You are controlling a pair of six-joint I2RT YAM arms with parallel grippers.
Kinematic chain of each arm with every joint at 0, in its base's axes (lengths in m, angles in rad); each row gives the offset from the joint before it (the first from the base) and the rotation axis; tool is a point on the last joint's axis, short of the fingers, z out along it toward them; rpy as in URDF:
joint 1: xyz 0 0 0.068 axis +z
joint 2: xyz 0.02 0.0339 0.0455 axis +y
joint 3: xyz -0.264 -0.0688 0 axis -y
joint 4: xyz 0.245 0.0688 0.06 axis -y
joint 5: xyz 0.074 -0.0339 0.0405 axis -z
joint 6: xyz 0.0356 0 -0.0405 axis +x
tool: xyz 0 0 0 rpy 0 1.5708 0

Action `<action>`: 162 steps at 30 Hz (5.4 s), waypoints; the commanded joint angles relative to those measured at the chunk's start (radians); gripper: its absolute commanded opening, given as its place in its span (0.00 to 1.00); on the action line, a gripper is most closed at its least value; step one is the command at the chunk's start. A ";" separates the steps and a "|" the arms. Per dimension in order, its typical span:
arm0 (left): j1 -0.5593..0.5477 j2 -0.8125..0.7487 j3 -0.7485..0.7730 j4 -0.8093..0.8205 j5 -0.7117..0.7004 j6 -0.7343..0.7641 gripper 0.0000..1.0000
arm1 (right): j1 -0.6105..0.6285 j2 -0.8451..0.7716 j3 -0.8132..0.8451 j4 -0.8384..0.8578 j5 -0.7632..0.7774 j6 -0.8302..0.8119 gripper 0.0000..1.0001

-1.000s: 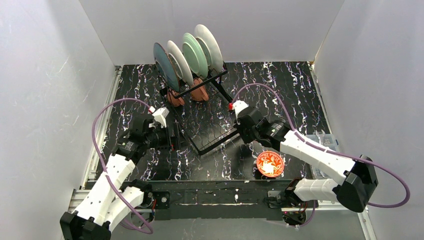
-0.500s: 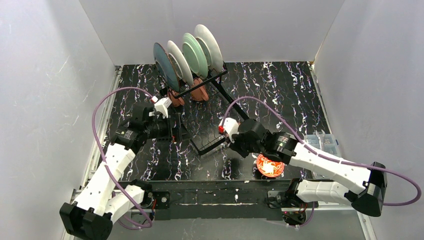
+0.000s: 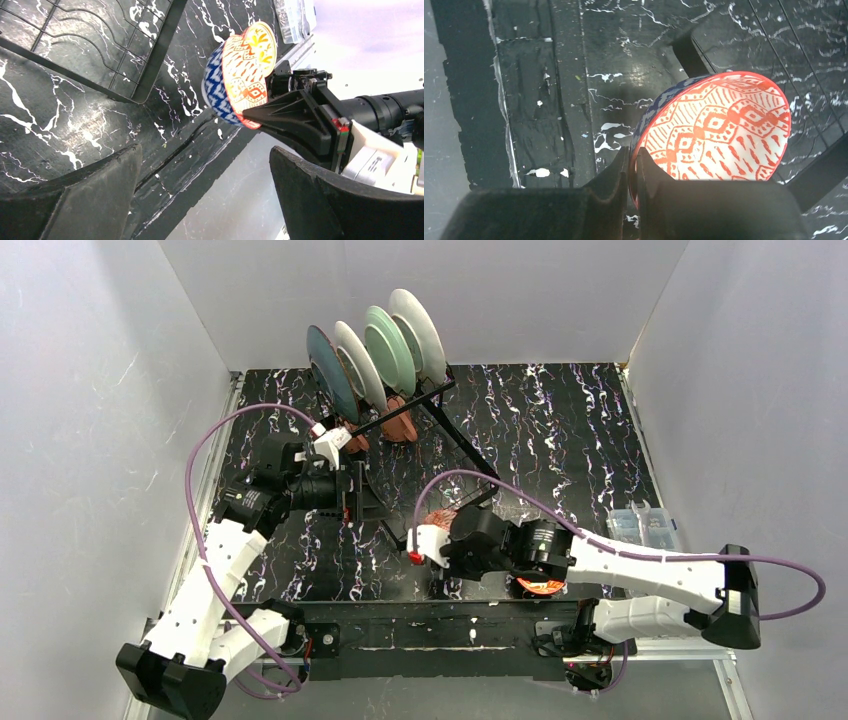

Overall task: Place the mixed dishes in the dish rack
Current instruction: Insert the bowl into the dish rack.

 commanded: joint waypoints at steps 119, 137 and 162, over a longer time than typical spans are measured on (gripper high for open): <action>-0.471 -0.094 -0.043 -0.119 -1.080 -0.197 0.00 | -0.139 0.048 0.257 0.028 0.369 0.700 0.91; -0.469 -0.212 -0.084 -0.095 -0.975 -0.221 0.00 | -0.157 0.077 0.219 0.215 0.119 0.932 0.87; -0.197 -0.273 -0.116 0.113 -0.289 -0.226 0.00 | -0.253 -0.228 -0.193 0.708 -0.170 1.200 0.96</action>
